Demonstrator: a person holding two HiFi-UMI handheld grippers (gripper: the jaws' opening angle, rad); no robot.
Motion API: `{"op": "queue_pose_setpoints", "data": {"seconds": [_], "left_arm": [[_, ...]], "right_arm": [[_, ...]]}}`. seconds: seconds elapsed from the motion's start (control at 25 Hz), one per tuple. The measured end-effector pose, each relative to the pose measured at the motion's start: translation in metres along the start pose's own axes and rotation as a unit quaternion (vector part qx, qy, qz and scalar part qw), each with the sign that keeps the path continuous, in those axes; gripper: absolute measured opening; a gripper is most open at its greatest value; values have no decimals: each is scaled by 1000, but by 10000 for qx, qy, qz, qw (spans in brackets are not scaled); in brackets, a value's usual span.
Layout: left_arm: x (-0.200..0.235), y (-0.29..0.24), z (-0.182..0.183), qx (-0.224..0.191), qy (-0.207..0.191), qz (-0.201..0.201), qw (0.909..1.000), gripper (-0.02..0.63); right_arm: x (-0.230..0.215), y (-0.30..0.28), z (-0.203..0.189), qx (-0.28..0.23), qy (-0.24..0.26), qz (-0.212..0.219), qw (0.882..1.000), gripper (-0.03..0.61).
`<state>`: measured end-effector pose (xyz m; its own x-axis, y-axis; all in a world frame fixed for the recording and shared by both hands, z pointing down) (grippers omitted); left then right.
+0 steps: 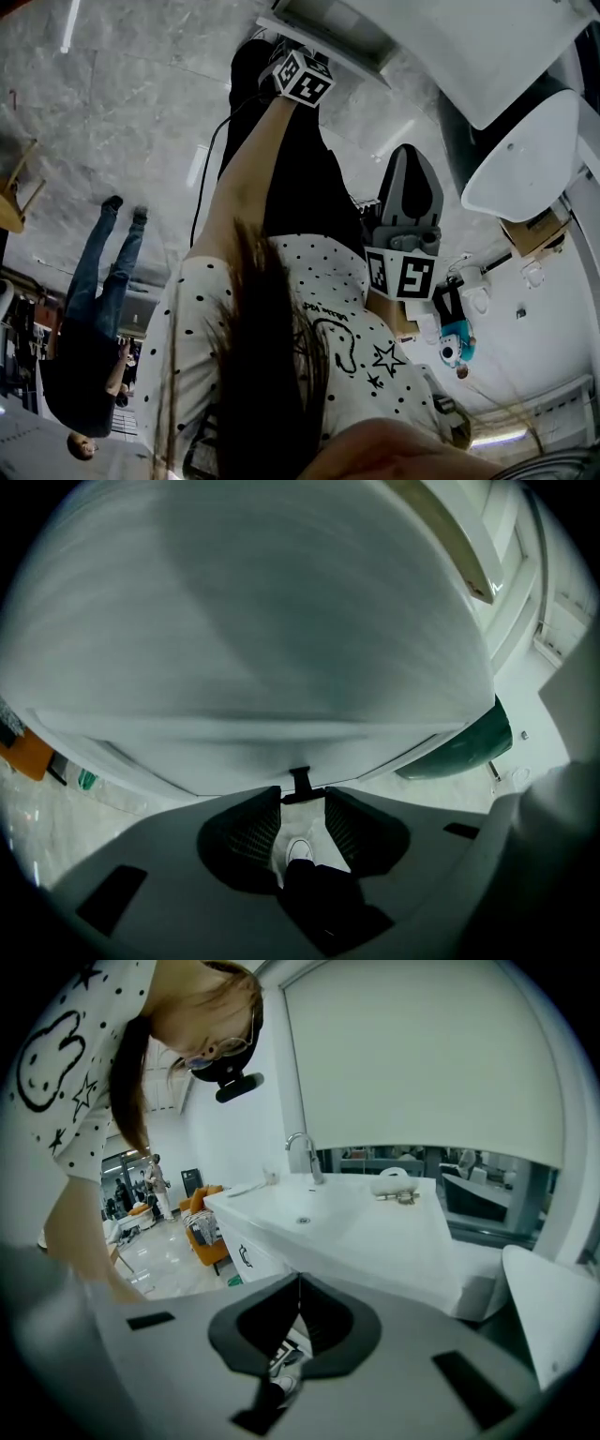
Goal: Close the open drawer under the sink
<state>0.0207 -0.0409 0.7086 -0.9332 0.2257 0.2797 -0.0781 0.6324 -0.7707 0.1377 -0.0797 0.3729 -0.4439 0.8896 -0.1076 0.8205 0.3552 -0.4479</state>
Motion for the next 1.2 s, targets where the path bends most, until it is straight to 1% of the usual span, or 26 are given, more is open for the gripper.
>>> {"op": "queue_pose_setpoints", "data": {"seconds": [0.08, 0.16, 0.36, 0.6, 0.96, 1.2], "left_arm": [[-1, -2, 0, -29, -124, -43, 9999, 141], [-4, -2, 0, -76, -154, -39, 9998, 140], [-10, -3, 4, -166, -99, 30, 9998, 138], [-6, -3, 5, -188, -49, 74, 9998, 138], [-5, -8, 13, -215, -33, 89, 9997, 138], [-2, -20, 32, -295, -36, 105, 9995, 138]], "right_arm": [[1, -1, -2, 16, -11, 5, 10000, 14], [-2, 1, -3, 25, -22, -2, 10000, 12], [-12, 10, -5, 61, -63, -96, 9999, 13], [-16, 12, -8, 56, -151, -225, 9996, 14], [-21, 12, -10, 79, -215, -267, 9994, 12], [-32, 11, -10, 101, -262, -361, 9990, 13]]}}
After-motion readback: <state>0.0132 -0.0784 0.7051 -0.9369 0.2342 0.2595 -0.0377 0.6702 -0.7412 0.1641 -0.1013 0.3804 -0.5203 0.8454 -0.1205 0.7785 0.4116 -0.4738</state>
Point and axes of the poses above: the fingertips, and each gripper's own axes: y backward along the fingers, x to its left, z out of its top, the point moved 7 cm from there along y, backward along the fingers, and after that the axes turned 10 degrees about -x, right-handed, at the moved point
